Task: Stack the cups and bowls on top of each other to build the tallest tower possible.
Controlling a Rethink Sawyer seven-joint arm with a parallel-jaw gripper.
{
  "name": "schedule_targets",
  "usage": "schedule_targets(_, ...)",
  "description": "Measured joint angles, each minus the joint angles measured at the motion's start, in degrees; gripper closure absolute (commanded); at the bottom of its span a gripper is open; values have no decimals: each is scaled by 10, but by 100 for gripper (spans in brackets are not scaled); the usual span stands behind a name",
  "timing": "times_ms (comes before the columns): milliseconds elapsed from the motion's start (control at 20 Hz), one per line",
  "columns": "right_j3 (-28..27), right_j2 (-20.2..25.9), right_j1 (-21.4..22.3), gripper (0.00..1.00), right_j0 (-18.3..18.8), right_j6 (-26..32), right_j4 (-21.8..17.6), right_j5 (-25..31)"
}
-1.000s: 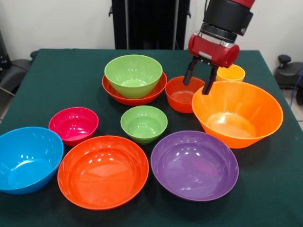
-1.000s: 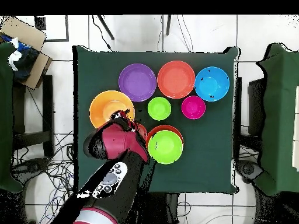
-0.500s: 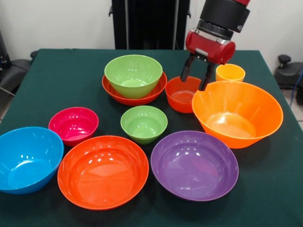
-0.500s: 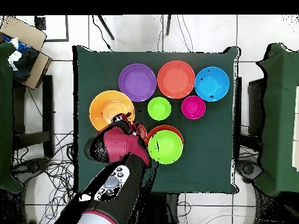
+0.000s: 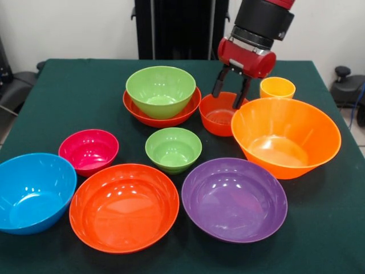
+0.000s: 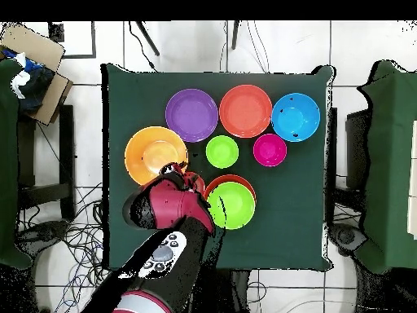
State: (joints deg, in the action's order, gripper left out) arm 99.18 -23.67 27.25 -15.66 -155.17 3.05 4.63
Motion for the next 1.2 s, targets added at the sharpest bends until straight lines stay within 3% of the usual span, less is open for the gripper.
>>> schedule_targets(1200, -7, 2, -19, 0, -34, 0, 34, 15)
